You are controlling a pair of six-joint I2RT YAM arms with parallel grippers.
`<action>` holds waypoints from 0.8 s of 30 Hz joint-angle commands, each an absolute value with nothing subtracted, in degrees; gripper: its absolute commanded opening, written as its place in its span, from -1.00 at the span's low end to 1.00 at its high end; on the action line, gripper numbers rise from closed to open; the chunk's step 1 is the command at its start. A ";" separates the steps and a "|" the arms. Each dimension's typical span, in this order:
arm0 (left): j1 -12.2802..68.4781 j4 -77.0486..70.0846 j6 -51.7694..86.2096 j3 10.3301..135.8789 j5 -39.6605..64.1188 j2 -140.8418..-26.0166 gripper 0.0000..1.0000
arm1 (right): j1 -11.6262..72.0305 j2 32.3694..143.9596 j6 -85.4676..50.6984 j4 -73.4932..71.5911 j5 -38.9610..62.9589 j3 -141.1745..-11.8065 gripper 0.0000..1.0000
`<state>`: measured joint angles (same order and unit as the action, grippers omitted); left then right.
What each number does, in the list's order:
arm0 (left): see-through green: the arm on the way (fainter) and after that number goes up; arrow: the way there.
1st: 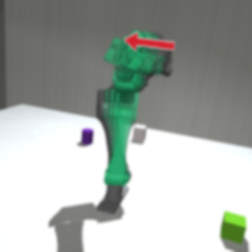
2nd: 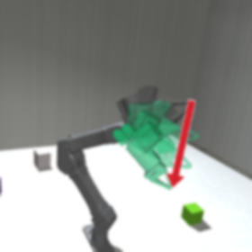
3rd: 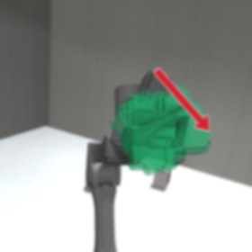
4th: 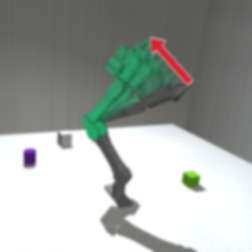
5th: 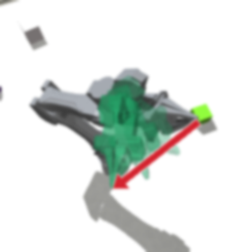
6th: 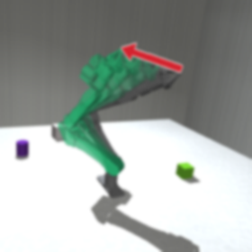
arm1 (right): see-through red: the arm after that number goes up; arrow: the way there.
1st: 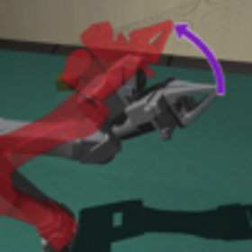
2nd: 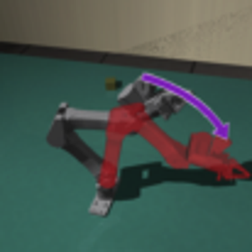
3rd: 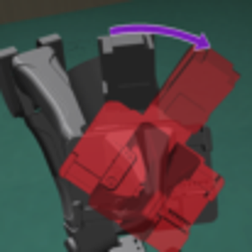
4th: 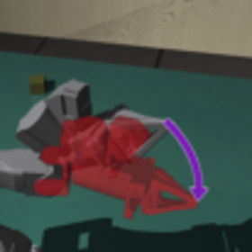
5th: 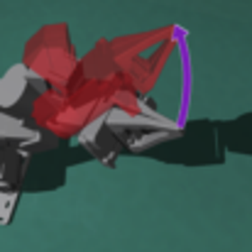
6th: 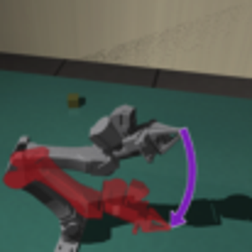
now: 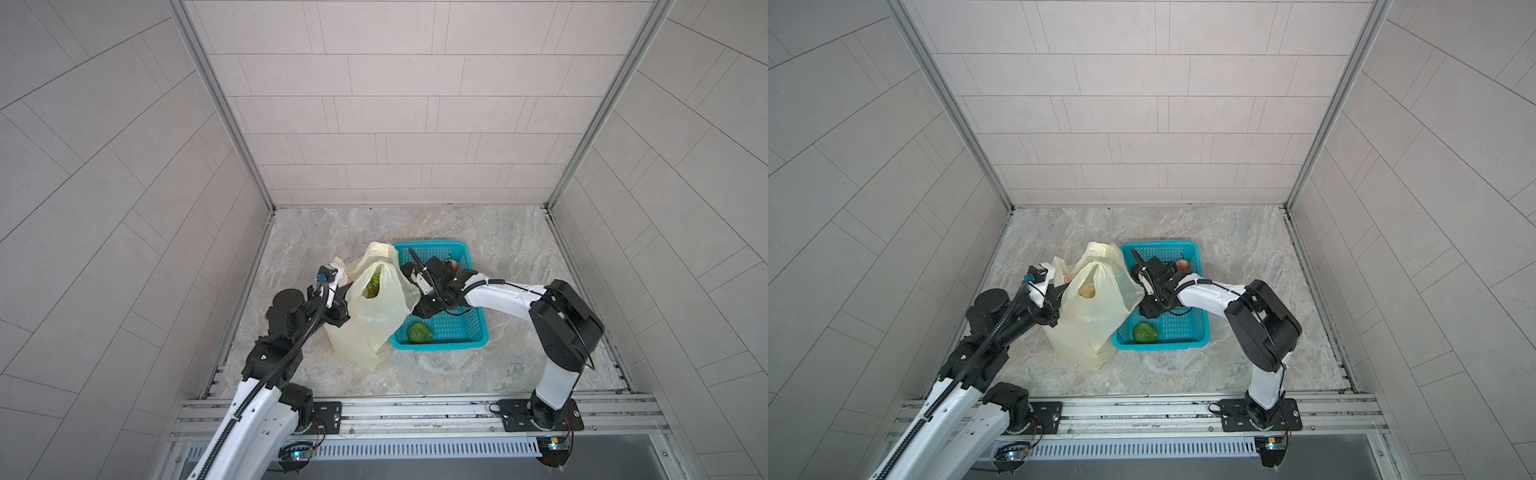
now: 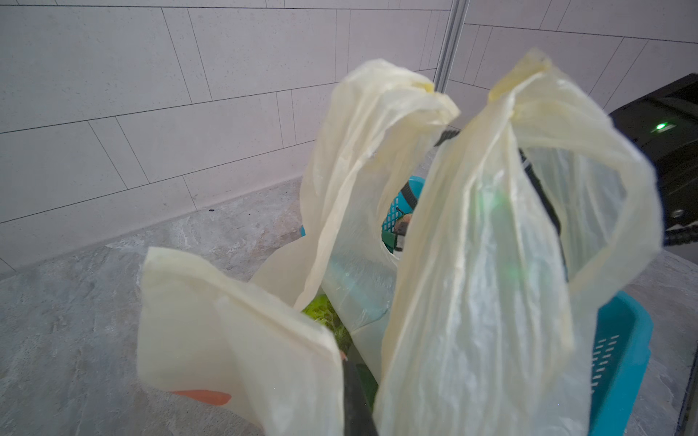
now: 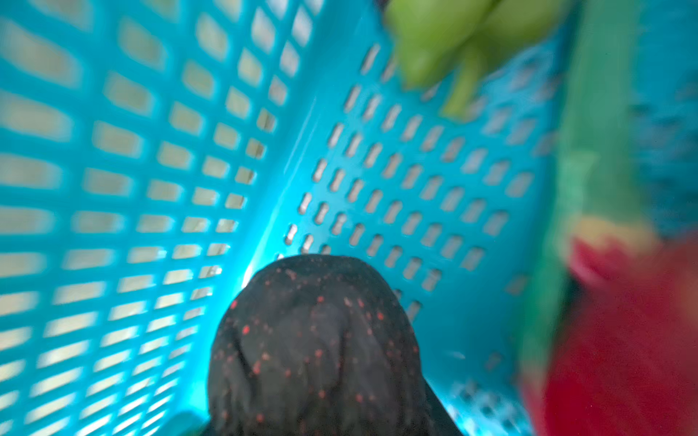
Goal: Place the fruits into the plastic bag
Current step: Pick up the fruit from the bin.
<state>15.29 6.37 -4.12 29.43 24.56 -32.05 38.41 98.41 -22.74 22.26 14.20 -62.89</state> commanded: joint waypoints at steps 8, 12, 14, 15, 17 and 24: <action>15.39 6.09 -4.33 29.35 24.92 -31.47 -1.00 | 36.66 83.72 -25.68 19.78 12.78 -60.06 -0.35; 15.38 6.34 -4.35 29.45 24.79 -31.46 -1.00 | 36.58 80.80 -24.50 19.51 11.13 -60.12 -0.33; 15.42 6.42 -4.22 29.54 24.69 -31.47 -1.00 | 36.60 79.43 -24.09 19.36 9.93 -60.28 -0.31; 15.39 6.51 -4.21 29.53 24.63 -31.51 -1.00 | 36.63 78.63 -23.92 19.27 8.89 -60.27 -0.30; 15.38 6.56 -4.22 29.58 24.62 -31.47 -1.00 | 36.57 76.88 -24.17 18.76 6.29 -60.00 -0.28; 15.38 6.57 -4.13 29.53 24.62 -31.71 -1.00 | 37.75 74.04 -25.36 9.49 11.87 -57.97 -0.23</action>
